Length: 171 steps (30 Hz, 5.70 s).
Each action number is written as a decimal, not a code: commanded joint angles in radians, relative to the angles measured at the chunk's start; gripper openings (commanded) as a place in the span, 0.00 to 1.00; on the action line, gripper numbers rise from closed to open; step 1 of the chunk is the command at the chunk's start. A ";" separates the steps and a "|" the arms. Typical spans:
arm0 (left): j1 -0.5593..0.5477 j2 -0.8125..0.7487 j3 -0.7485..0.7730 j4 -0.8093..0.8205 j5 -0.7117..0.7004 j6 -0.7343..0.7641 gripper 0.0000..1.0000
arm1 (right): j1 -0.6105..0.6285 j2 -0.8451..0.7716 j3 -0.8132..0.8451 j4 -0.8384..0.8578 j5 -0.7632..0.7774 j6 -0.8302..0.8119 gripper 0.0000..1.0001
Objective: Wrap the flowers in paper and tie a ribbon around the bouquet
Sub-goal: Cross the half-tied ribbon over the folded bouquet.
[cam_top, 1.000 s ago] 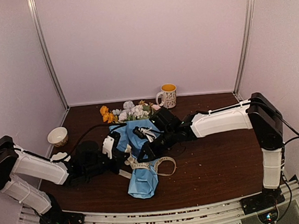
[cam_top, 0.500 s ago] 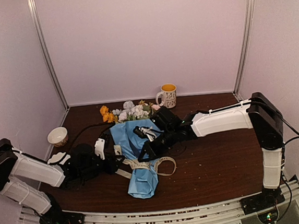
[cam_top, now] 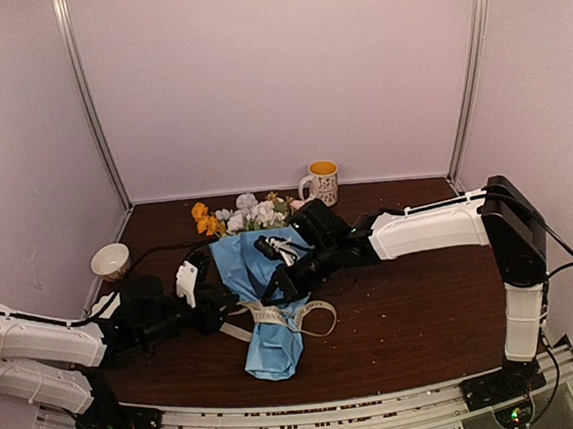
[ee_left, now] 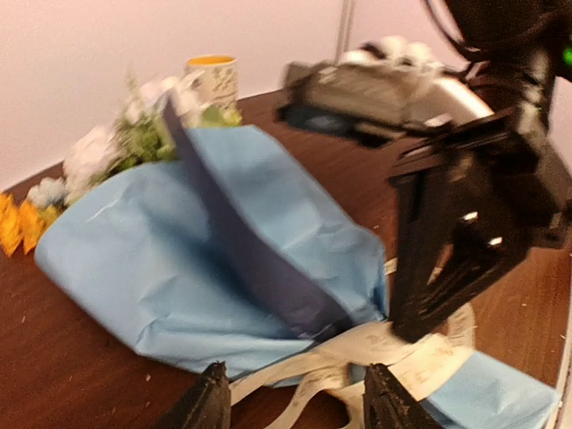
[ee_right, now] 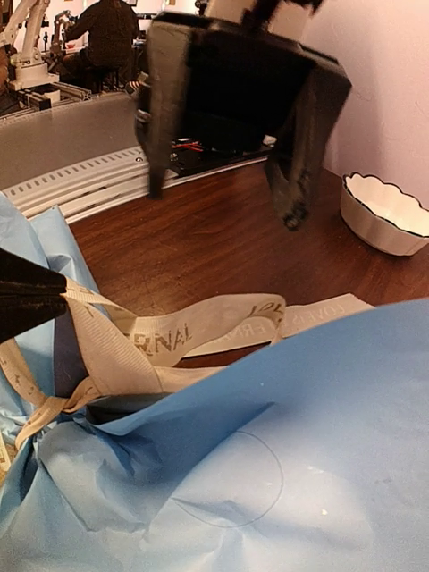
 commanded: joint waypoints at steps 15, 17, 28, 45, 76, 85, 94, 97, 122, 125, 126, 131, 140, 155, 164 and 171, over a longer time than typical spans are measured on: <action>-0.045 0.228 0.202 -0.100 0.192 0.563 0.75 | -0.015 -0.051 0.003 0.051 -0.017 0.034 0.00; -0.045 0.253 0.214 -0.084 0.163 0.558 0.73 | -0.015 -0.051 0.001 0.055 -0.022 0.035 0.00; -0.045 0.343 0.235 0.059 0.051 0.512 0.56 | -0.015 -0.056 -0.008 0.050 -0.026 0.033 0.00; -0.044 0.258 0.216 -0.031 0.152 0.552 0.50 | -0.020 -0.054 -0.018 0.032 -0.017 0.027 0.00; -0.021 0.408 0.265 0.072 0.184 0.540 0.19 | -0.023 -0.075 -0.046 0.006 -0.011 0.006 0.00; -0.020 0.412 0.256 0.085 0.184 0.511 0.00 | -0.039 -0.087 -0.008 -0.079 0.039 -0.052 0.07; -0.020 0.417 0.260 0.083 0.188 0.500 0.00 | -0.082 -0.025 0.112 -0.229 0.175 -0.099 0.16; -0.021 0.417 0.263 0.080 0.184 0.498 0.00 | -0.069 0.010 0.129 -0.247 0.171 -0.134 0.16; -0.020 0.431 0.297 0.020 0.182 0.494 0.00 | -0.040 0.074 0.092 -0.160 -0.018 -0.144 0.33; -0.020 0.432 0.300 0.019 0.182 0.492 0.00 | -0.039 0.077 0.090 -0.158 -0.007 -0.140 0.32; -0.020 0.432 0.300 0.018 0.182 0.492 0.00 | -0.040 0.078 0.090 -0.157 -0.003 -0.136 0.29; -0.020 0.431 0.301 0.009 0.184 0.491 0.00 | -0.039 0.072 0.087 -0.133 0.034 -0.111 0.08; -0.021 0.381 0.306 -0.054 0.162 0.465 0.15 | -0.058 0.038 0.067 -0.138 0.114 -0.092 0.00; -0.014 0.286 0.483 -0.721 0.074 0.320 0.60 | -0.067 -0.027 0.008 -0.102 0.156 -0.061 0.00; 0.053 0.330 0.573 -0.925 -0.004 0.219 0.73 | -0.067 -0.031 0.008 -0.125 0.153 -0.068 0.00; 0.084 0.419 0.543 -0.891 0.093 0.245 0.66 | -0.066 -0.036 -0.002 -0.118 0.146 -0.065 0.00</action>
